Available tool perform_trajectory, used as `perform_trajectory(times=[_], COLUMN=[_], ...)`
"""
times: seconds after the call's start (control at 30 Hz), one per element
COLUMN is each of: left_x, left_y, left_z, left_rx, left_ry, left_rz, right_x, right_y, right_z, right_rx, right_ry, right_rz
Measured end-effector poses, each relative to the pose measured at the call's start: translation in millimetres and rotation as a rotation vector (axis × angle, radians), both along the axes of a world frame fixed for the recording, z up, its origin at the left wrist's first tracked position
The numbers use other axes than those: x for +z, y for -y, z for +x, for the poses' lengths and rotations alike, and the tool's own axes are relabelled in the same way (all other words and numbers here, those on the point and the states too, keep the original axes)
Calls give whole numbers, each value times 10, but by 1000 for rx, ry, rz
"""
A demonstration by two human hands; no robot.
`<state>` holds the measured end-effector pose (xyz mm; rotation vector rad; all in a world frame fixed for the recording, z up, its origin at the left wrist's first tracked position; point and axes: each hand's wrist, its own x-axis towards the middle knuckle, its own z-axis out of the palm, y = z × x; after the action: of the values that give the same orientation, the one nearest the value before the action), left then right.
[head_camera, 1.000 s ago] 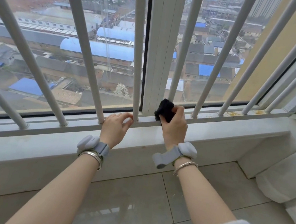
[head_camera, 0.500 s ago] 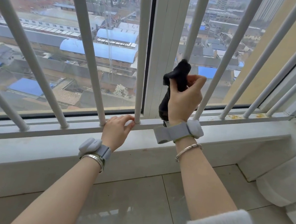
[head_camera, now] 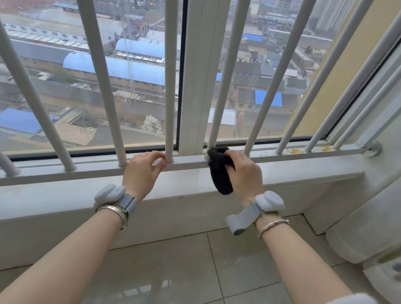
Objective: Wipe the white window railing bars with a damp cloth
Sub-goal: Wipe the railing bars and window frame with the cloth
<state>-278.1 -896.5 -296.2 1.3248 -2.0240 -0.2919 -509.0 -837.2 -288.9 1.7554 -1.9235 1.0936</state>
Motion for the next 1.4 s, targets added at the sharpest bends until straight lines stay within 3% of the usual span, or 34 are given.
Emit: perform_trajectory(times=[0.13, 0.37, 0.43, 0.53, 0.67, 0.73, 0.83, 1.03, 1.17, 1.3, 1.4], left_x=[-39, 25, 66, 86, 22, 13, 18, 75, 90, 116, 144], left_y=[-149, -263, -213, -82, 47, 77, 81, 48, 46, 25, 10], left_z=[-95, -446, -583, -746, -824, -827, -822, -817, -813, -817, -820], left_rx=[110, -113, -130, -128, -185, -197, -199, -201, -190, -188, -183], left_ry=[-110, -25, 51, 184, 377, 357, 339, 343, 355, 371, 378], left_rz=[-126, -185, -163, -54, 8, 11, -11, -1, 24, 36, 44], right_x=[156, 198, 9, -242, -331, -388, -459, -298, -346, -344, -250], right_y=[-194, 138, 301, 360, 272, 250, 260, 128, 81, 16, 18], right_z=[-302, -83, 41, 166, -146, -167, 145, -297, -79, 25, -6], right_rx=[-95, -125, -17, 166, 57, -25, -20, 72, 33, 186, 154], right_ry=[133, 150, 173, 55, -191, -171, -67, -319, -112, -104, -103], right_rz=[-18, -95, 25, 253, 71, -4, 39, 16, 55, 129, 129])
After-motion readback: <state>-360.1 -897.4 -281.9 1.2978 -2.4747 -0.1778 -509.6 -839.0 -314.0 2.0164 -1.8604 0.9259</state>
